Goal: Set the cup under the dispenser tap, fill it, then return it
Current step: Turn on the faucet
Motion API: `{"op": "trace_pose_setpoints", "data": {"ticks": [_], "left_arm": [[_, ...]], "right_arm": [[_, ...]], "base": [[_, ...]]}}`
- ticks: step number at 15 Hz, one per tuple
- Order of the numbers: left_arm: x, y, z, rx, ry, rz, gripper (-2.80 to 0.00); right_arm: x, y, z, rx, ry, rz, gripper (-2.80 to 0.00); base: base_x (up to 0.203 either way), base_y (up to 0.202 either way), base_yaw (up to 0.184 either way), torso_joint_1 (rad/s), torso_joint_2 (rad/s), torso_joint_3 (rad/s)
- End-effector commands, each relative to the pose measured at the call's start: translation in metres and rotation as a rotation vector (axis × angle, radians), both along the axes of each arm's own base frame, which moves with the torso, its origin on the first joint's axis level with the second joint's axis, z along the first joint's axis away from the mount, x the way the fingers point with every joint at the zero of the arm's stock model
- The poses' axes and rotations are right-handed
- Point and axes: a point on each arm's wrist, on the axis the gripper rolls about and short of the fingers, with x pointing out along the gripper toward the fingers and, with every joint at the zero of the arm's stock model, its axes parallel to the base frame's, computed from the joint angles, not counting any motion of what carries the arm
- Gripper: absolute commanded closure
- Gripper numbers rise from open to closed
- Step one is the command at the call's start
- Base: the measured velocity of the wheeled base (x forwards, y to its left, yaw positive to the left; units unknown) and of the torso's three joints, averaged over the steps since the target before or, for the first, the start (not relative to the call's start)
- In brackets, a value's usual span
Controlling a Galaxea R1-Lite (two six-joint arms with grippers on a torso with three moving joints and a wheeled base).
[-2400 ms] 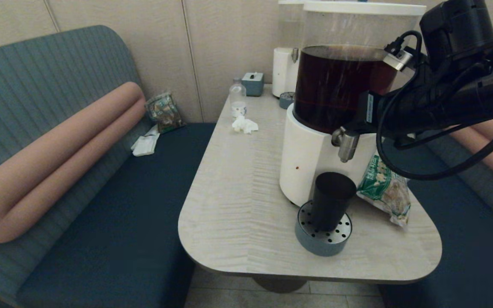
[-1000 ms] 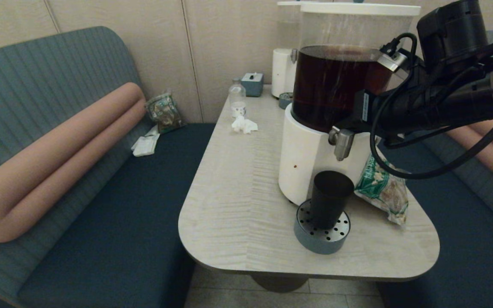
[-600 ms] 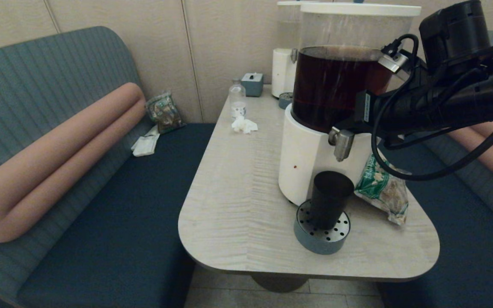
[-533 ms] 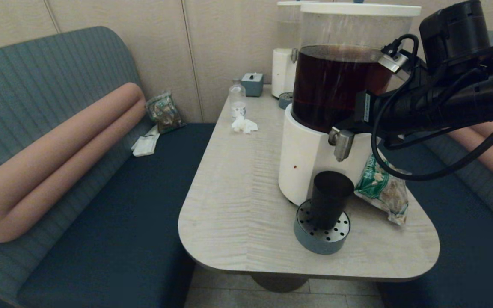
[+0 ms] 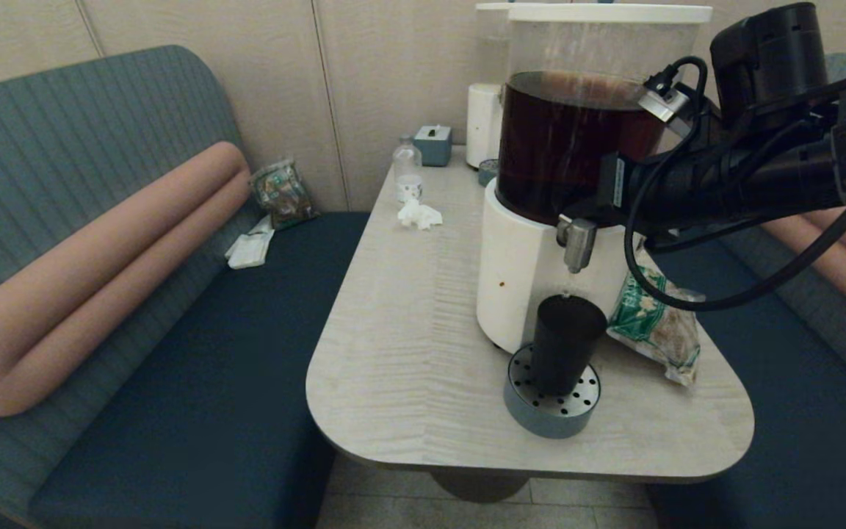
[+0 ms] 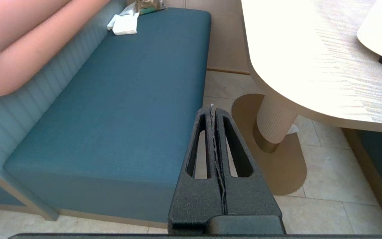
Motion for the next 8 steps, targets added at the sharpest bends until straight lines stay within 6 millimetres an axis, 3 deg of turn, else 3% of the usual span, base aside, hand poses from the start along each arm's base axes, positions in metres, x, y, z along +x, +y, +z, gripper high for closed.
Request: {"op": "trace_pose_setpoints", "data": {"ticks": [1,8], "left_arm": [[0.0001,0.0000,0.0001,-0.002,0.001,0.001,0.00],[0.0001,0.0000,0.0001,-0.002,0.001,0.001,0.00]], "right_arm": [[0.0038,0.0013,-0.0051,-0.005,0.015,-0.004,0.00],[0.0038,-0.0073,-0.0132,-0.007,0.001,-0.037,0.00]], "base": [[0.000,0.000,0.000,0.000,0.00,0.000],[0.000,0.000,0.000,0.000,0.00,0.000]]}}
